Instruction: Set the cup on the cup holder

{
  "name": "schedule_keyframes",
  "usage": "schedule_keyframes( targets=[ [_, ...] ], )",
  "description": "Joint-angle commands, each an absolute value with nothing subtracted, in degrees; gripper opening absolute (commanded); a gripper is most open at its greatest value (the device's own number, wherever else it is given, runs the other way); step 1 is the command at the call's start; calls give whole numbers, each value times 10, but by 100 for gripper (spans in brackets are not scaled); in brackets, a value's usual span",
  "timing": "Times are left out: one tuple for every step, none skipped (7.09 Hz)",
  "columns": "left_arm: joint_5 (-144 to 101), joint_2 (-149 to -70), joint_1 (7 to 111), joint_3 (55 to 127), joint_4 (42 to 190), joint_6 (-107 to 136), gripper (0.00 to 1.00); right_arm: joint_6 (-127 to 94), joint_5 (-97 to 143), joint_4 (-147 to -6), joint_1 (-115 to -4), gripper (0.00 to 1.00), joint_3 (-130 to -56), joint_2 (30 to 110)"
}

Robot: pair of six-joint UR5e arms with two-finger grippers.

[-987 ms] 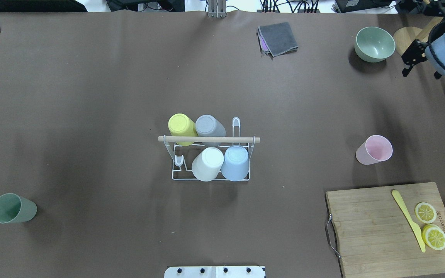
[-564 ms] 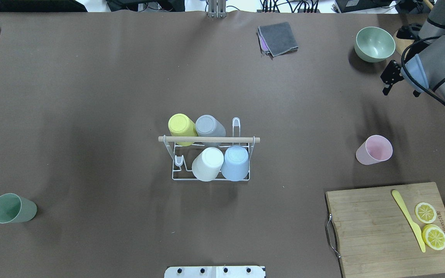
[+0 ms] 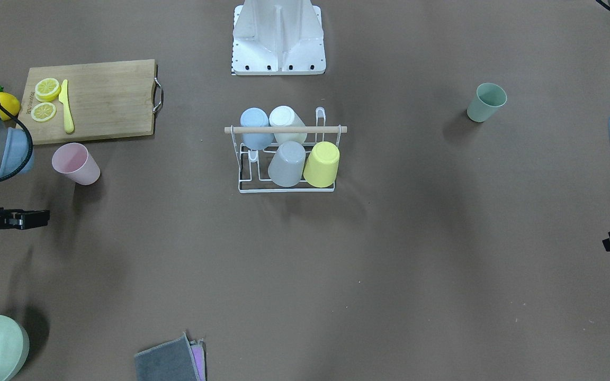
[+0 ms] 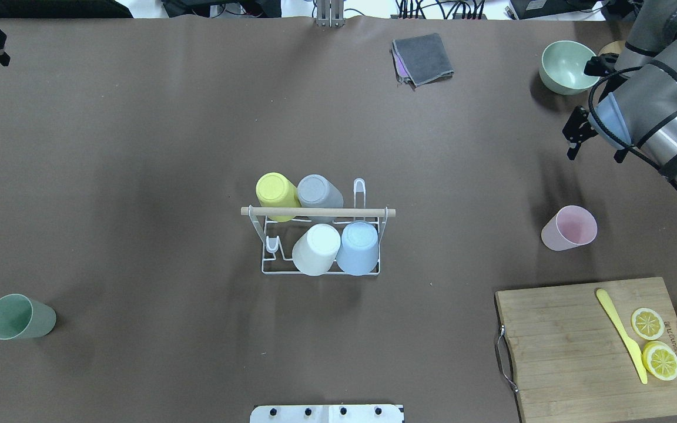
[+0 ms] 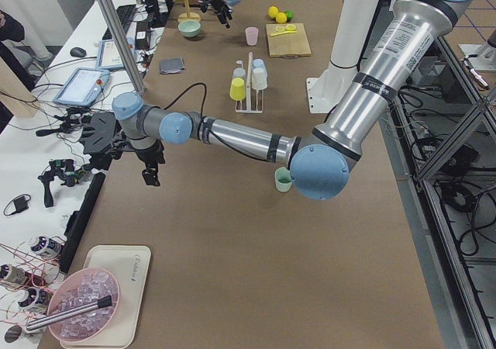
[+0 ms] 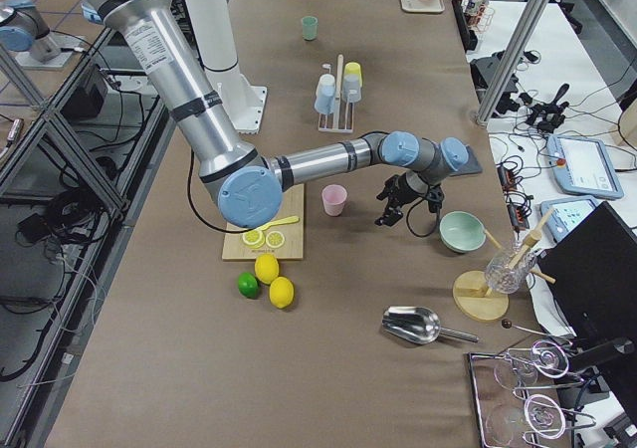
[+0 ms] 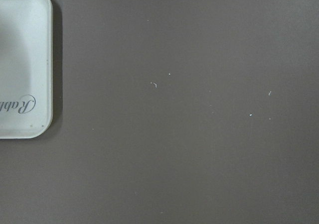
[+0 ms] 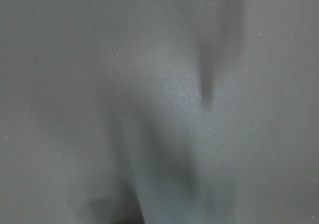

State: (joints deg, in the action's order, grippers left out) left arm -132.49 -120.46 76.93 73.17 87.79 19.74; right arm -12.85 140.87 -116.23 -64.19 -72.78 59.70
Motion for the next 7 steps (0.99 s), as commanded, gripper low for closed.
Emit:
schedule_keyframes(
  targets=[
    [-1324, -1223, 767, 739, 799, 196, 98, -108, 1412, -1198, -622, 98, -724, 583],
    [-1324, -1238, 766, 745, 746, 195, 98, -87, 1412, -1212, -616, 98, -721, 582],
    [-1325, -1238, 740, 764, 710, 199, 98, -86, 1412, -1216, -608, 98, -705, 572],
    [-1328, -1239, 724, 772, 688, 201, 98, -86, 1414, -1218, -600, 99, -703, 572],
    [-1328, -1239, 703, 786, 666, 201, 98, -85, 1423, -1221, -594, 99, -702, 571],
    [-1329, -1236, 692, 807, 646, 201, 98, -84, 1433, -1221, -582, 99, -701, 572],
    [-1328, -1232, 667, 812, 629, 201, 98, -67, 1438, -1228, -575, 99, -700, 573]
  ],
)
